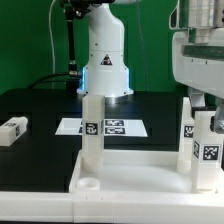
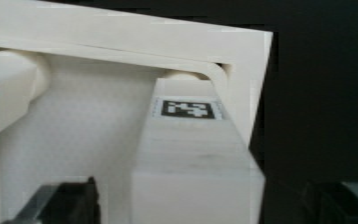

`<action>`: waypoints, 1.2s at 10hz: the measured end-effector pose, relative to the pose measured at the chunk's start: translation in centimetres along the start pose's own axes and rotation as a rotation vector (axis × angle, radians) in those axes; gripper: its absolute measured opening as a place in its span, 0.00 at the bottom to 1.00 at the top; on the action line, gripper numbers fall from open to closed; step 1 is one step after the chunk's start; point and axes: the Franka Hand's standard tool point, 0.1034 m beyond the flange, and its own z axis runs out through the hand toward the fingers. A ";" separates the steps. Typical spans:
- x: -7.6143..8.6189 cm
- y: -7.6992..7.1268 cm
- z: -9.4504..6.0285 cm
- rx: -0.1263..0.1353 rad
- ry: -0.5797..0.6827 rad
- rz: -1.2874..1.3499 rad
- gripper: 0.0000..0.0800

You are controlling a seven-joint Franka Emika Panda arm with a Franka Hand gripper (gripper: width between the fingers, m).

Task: Assemble desk

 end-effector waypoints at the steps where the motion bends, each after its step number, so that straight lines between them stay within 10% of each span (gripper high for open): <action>1: -0.2 0.1 -0.1 -0.014 -0.004 -0.105 0.77; 12: -0.3 -0.1 -0.2 -0.009 0.006 -1.151 0.81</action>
Offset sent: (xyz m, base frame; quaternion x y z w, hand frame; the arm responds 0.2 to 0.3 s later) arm 0.0016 0.0042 0.0037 -0.0144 0.0039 -0.2869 0.9578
